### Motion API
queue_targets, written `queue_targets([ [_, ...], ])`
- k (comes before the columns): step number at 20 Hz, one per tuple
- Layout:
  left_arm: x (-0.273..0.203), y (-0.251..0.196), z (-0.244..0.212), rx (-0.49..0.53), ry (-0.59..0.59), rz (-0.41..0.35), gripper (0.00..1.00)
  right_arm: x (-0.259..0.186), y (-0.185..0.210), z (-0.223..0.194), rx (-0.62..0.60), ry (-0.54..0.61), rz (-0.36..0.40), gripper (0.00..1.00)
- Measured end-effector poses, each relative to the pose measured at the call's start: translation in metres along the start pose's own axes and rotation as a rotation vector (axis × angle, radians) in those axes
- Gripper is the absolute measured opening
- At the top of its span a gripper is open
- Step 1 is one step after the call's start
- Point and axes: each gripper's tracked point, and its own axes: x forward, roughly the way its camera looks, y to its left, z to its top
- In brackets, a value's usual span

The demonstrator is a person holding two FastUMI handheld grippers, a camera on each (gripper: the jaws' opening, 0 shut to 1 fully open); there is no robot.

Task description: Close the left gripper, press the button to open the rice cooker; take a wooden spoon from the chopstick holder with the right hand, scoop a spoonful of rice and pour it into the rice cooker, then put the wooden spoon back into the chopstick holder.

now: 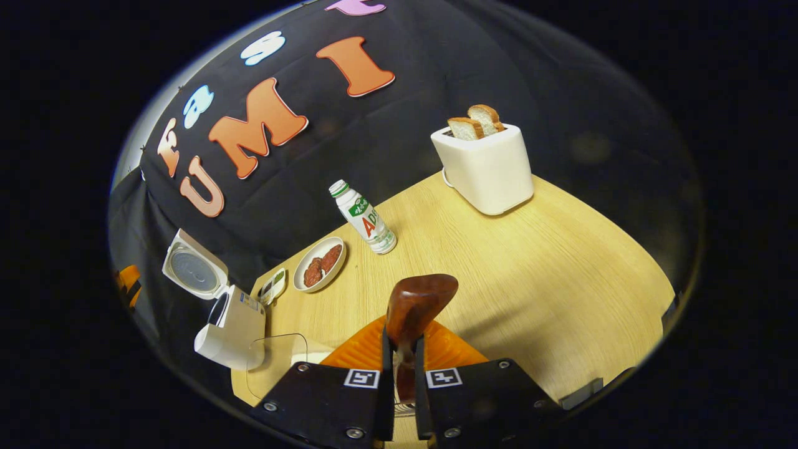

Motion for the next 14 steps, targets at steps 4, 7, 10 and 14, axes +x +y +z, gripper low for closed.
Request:
queue_targets([
  [4, -0.003, 0.024, -0.003, 0.02, -0.03, 0.031, 0.72, -0.018, 0.016, 0.02, -0.055, -0.067, -0.024, 0.08],
  [7, 0.001, 0.045, -0.005, 0.034, -0.041, 0.02, 0.82, -0.033, 0.034, 0.031, -0.097, -0.126, -0.063, 0.13],
  [10, 0.005, 0.075, -0.005, 0.037, -0.062, 0.032, 0.93, -0.054, 0.061, 0.048, -0.175, -0.212, -0.1, 0.13],
  [14, 0.006, 0.093, -0.024, 0.024, -0.047, 0.001, 0.94, -0.074, 0.13, 0.057, -0.251, -0.268, -0.017, 0.13],
])
